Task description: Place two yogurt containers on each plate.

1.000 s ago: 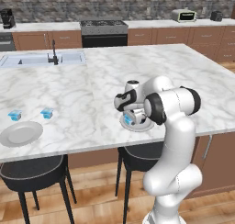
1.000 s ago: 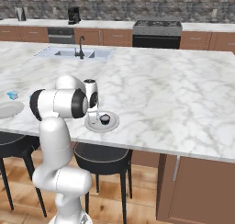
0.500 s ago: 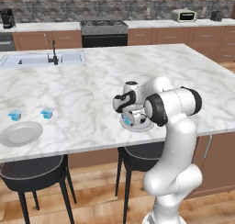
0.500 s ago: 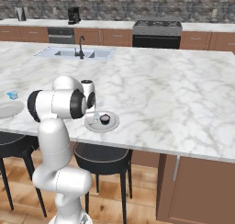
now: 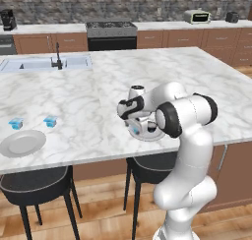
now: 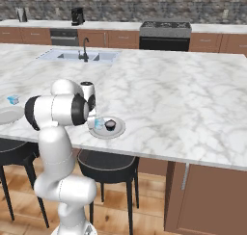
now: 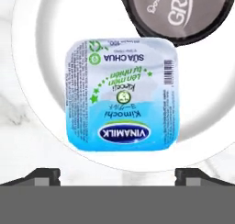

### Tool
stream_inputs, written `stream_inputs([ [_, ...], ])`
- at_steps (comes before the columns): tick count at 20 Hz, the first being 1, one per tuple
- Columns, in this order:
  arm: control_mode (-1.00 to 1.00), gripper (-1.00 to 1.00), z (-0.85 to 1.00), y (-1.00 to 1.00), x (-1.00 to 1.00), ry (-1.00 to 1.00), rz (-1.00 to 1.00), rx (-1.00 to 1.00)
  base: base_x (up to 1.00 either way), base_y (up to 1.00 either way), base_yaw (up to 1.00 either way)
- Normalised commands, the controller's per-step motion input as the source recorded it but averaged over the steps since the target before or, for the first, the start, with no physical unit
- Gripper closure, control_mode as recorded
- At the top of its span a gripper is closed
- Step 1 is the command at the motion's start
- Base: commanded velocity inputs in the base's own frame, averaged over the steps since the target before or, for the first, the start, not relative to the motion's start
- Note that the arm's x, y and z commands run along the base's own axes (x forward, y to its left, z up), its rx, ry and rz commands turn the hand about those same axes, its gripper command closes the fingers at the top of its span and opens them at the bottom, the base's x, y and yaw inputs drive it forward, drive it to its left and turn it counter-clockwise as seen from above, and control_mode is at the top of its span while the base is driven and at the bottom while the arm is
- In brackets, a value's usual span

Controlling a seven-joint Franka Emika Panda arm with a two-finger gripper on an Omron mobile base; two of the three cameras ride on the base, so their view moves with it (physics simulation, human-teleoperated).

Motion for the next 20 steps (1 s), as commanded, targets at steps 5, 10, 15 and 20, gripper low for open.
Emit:
stream_inputs([
  [5, -1.00, -1.00, 0.41, 0.06, -0.37, 0.00, 0.29, 0.05, 0.00, 0.00, 0.00],
  [10, -1.00, -1.00, 0.54, -0.03, -0.54, 0.17, 0.41, -0.05, 0.00, 0.00, 0.00],
  [15, -1.00, -1.00, 0.53, -0.11, -0.60, -0.03, 0.51, -0.05, 0.00, 0.00, 0.00],
  [20, -1.00, -1.00, 0.42, -0.19, -0.59, -0.19, 0.50, -0.02, 0.00, 0.00, 0.00],
])
